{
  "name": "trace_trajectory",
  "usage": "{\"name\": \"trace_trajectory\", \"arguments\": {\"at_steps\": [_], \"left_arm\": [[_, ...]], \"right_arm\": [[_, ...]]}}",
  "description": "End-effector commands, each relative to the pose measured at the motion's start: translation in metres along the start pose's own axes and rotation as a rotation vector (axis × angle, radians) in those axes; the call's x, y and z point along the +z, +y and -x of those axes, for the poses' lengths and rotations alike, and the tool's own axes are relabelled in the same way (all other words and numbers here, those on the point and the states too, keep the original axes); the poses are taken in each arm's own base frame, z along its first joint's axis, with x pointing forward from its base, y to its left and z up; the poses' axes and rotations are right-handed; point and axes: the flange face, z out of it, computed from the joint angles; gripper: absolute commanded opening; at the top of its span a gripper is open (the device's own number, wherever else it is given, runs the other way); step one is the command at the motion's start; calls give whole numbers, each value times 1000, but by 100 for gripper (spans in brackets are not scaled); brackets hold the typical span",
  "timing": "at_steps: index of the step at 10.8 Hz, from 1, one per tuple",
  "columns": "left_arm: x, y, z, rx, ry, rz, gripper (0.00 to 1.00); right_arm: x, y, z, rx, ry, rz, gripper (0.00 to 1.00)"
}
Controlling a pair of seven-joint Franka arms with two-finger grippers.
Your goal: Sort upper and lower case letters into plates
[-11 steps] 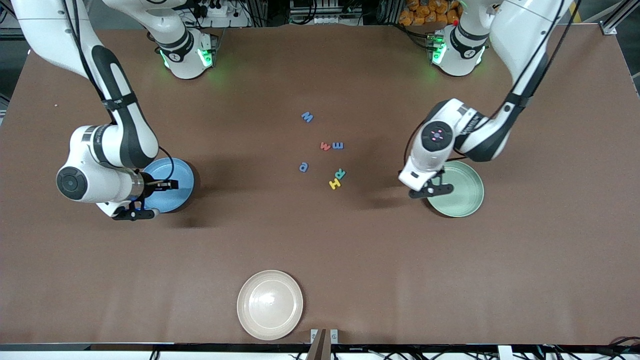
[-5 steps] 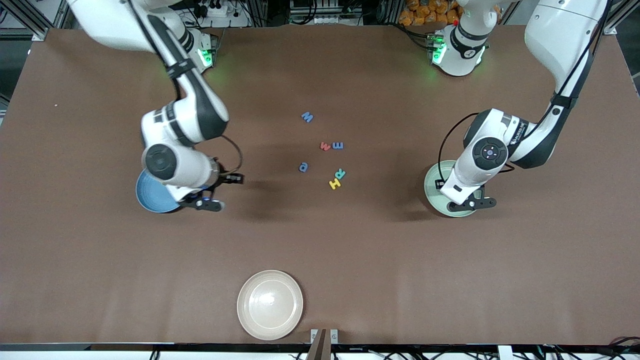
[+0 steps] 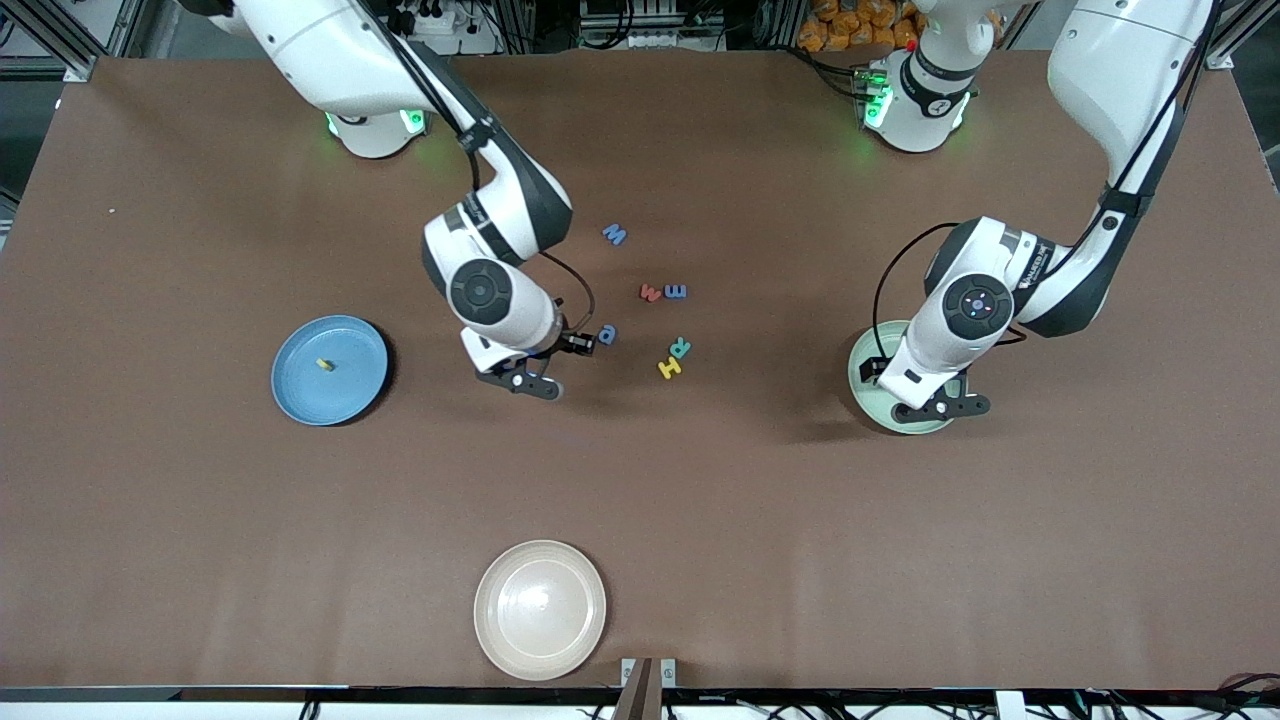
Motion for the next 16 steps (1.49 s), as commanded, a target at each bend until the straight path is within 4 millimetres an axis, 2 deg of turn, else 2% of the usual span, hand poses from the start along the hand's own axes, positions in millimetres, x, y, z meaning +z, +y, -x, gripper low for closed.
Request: {"name": "trace_trajectory", "arguments": {"at_steps": [1,3,5,6,7,10,11,13,16], "left_arm": [[-5,-8,-2,-27,-11,10,100],[-10,-10,-3,-46,-18,32,100],[-19,-1,-7,-40,-1,42,100],[-22,4,-8,-40,5,49,100],[-17,5,-9,-42,-4,52,100],[-22,12,-8,-47,2,56,100],[-25,21,-5,-52,4,65,100],[-24,26,-11,-61,7,75,100],[-27,35,-9,-50,12,76,100]], "right_arm": [[21,-31,13,59,2,-32,62],[37,-41,24,39,11,-45,62],[50,-47,35,36,16,-30,62],[51,-46,38,31,21,-12,62],[52,-46,39,26,25,2,62],[55,-39,37,66,8,31,62],[57,-39,37,69,6,34,62],[63,-37,36,80,4,35,58],[71,-38,36,82,5,31,52]]}}
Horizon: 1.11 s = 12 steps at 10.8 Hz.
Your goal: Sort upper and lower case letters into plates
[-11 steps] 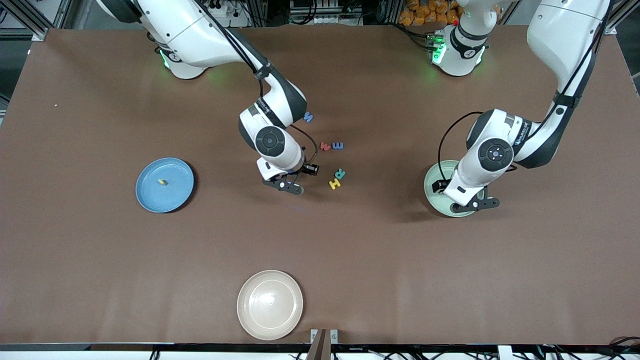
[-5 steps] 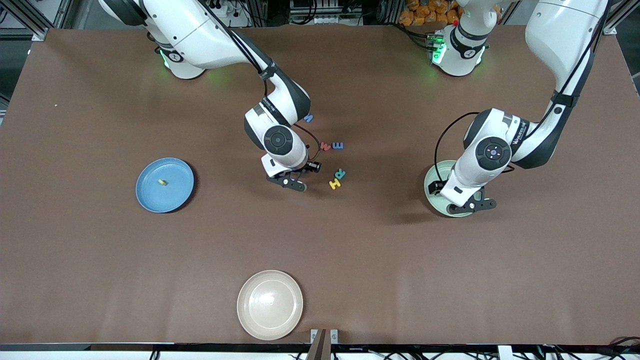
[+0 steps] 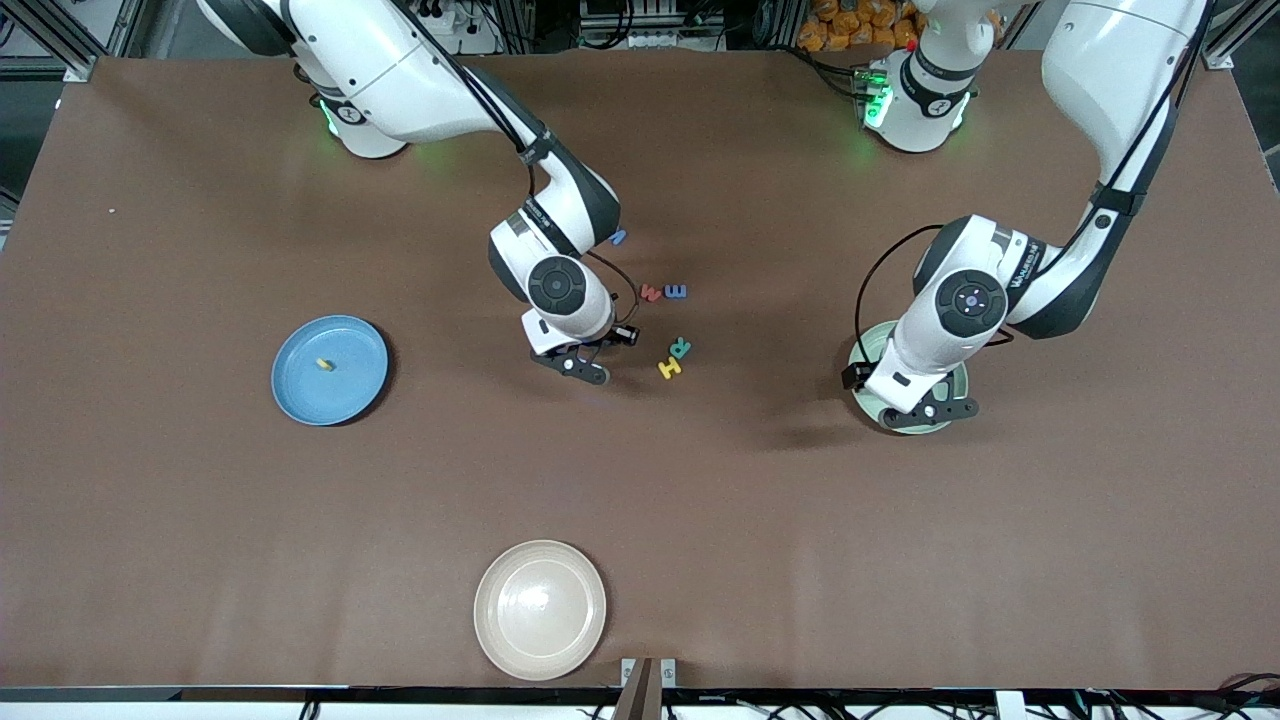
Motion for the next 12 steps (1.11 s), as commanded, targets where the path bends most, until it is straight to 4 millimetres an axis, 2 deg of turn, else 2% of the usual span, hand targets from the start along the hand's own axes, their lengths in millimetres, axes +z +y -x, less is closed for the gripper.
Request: {"name": "trace_trajectory", "arguments": {"at_steps": [1,2,3,5,6,7,9,11,12], "left_arm": [[-6,9,-3,-37,-6,14,100],[-6,17,0,-43,-7,12,100],[-9,20,1,-86,-2,12,100],[-8,29,6,-86,-4,11,100],[-15,38,5,-82,10,18,100],[-14,44,8,-72,9,16,100],[-24,82,20,0,40,22,100],[-31,129,33,64,62,50,100],[-31,146,39,93,68,55,100]], "right_arm": [[7,-3,-2,11,14,-7,50],[11,-2,-2,12,16,-10,44],[11,-2,-2,12,19,-14,33],[9,-1,-3,9,15,-11,3],[0,1,-9,8,18,-17,0],[-12,6,-15,11,8,-5,0],[-43,27,-38,0,-12,15,0],[-83,65,-74,-45,-53,41,0],[-98,90,-95,-77,-81,57,0]]}}
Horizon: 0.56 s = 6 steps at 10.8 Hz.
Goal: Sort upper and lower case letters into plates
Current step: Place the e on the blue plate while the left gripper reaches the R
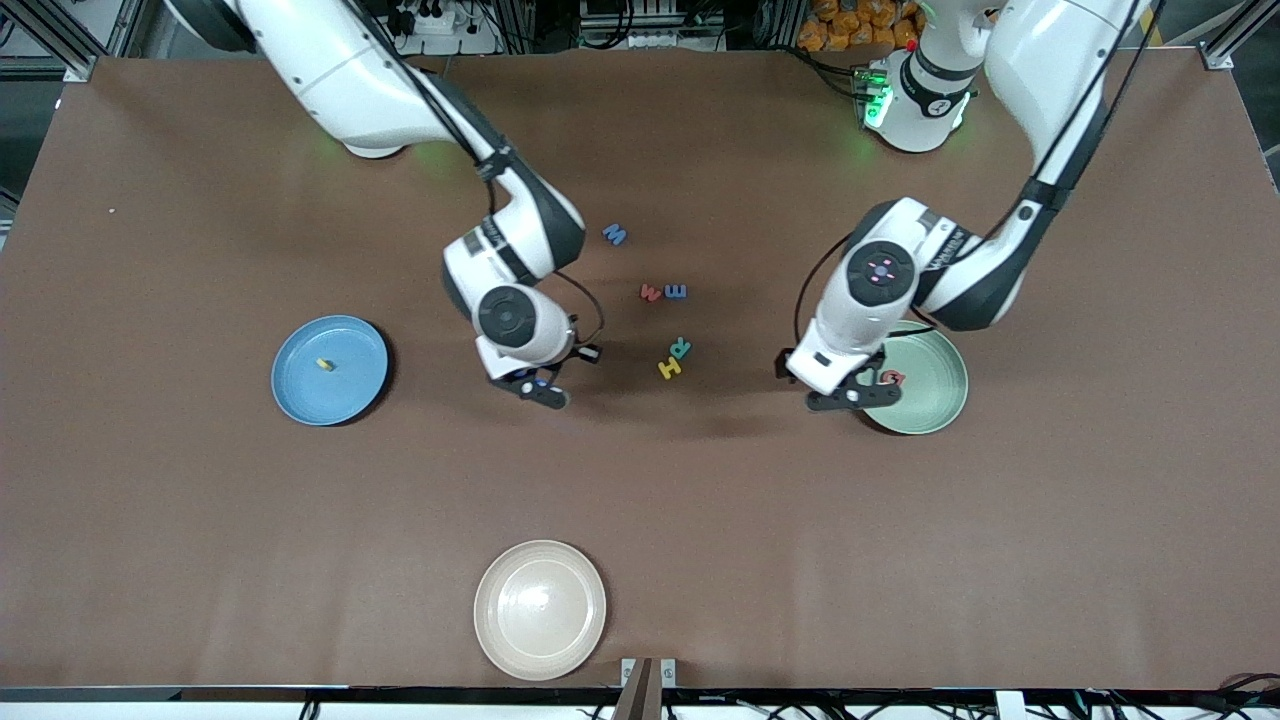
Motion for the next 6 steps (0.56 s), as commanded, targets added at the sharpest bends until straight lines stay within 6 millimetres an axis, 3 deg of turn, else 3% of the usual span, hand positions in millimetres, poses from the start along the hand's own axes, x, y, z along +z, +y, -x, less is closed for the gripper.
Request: {"name": "trace_trajectory", "arguments": {"at_steps": [1,4,5,6], "left_arm": [[0,42,1,39,18,18,100],[24,88,22,101,46,33,100],[35,96,26,116,46,53,100],[45,120,44,185,64,66,100]], "right_arm": [[-46,67,-38,-91,-57,28,0],[-74,182,-106,-266,-126,38,0],[-76,217,-125,-319,-133,36,0],[-76,243,-139,-367,-136,31,0]]}}
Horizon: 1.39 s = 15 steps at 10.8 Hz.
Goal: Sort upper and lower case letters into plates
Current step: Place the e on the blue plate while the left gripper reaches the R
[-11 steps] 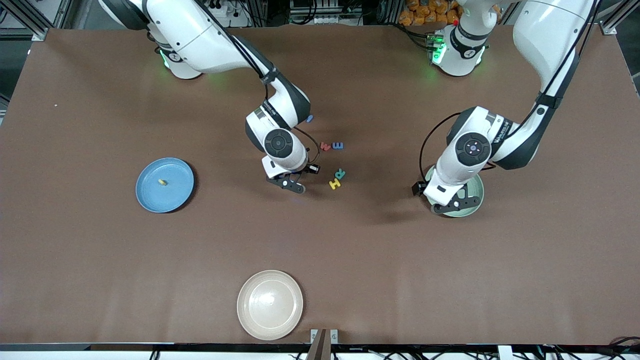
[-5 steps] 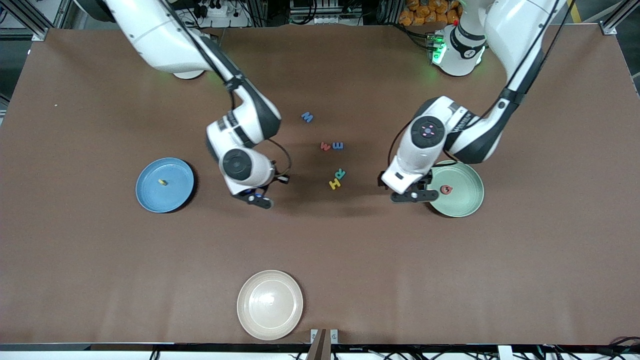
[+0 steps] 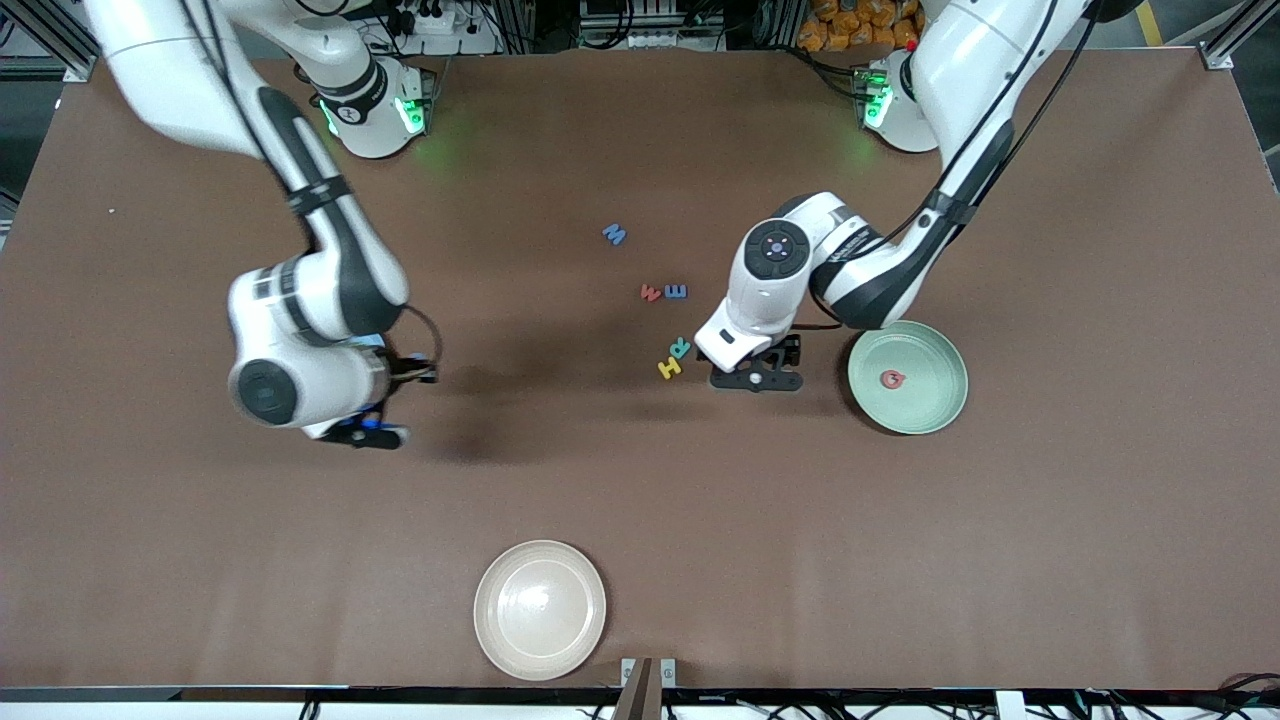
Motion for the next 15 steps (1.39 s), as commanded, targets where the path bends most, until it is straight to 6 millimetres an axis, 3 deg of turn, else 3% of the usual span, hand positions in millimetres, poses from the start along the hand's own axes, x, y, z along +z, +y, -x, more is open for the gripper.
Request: {"name": "trace_trajectory", "arguments": {"at_steps": [1,4,6,8,9,12,15], "left_arm": [[27,45,21,138,55,0,100],[35,62,40,304,109,-57,100],[32,69,43,363,111,-53,100],[40,70,44,352,100,-28,100],[44,73,44,329,108,14,100],[67,79,55,266,65,46,100],[74,80,66,276,47,38,100]], "right_arm": [[2,59,-3,-119,-9,20,0],[27,101,-15,-206,-1,19,0],[37,106,-20,-210,-9,18,0],[40,108,-22,-207,-1,18,50],[40,108,-22,-207,-1,18,59],[41,109,-23,-205,-1,18,59],[41,111,-23,-202,-1,19,59]]}}
